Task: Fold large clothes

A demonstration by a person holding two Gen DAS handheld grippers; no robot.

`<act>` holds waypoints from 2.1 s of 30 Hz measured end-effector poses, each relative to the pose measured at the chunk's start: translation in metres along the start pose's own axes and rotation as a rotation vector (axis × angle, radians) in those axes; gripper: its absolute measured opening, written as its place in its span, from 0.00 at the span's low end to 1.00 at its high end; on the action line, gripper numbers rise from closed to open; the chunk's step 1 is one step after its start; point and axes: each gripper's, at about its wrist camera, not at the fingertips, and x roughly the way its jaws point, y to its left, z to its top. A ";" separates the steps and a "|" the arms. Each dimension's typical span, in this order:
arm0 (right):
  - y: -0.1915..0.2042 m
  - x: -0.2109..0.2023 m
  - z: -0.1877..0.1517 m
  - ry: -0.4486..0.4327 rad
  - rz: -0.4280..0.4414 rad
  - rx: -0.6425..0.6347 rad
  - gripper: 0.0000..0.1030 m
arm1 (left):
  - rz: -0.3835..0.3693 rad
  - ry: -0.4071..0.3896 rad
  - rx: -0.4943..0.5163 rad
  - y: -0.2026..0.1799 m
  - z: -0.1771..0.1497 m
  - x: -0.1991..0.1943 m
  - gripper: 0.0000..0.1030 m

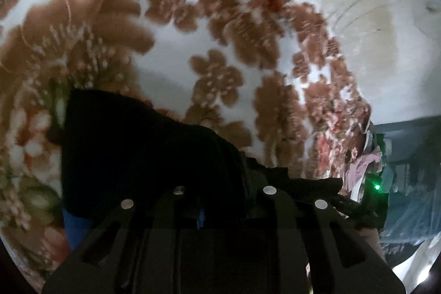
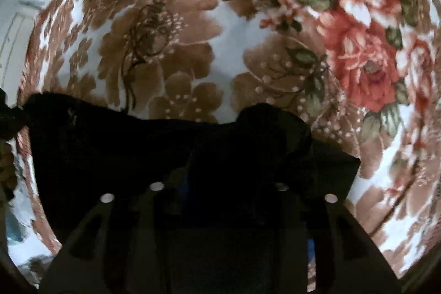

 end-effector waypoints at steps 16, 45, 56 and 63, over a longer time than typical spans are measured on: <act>-0.047 -0.086 -0.030 -0.173 0.001 0.011 0.95 | 0.003 -0.126 -0.011 0.012 0.013 -0.052 0.72; -0.014 0.017 -0.049 -0.260 -0.262 -0.258 0.25 | 0.493 -0.142 0.806 -0.037 -0.032 0.005 0.12; 0.012 -0.070 -0.052 -0.396 -0.221 -0.323 0.12 | 0.563 -0.243 0.798 -0.055 -0.034 -0.063 0.10; -0.017 -0.010 -0.031 -0.276 -0.236 -0.274 0.11 | 0.645 -0.169 0.782 -0.020 -0.021 -0.015 0.10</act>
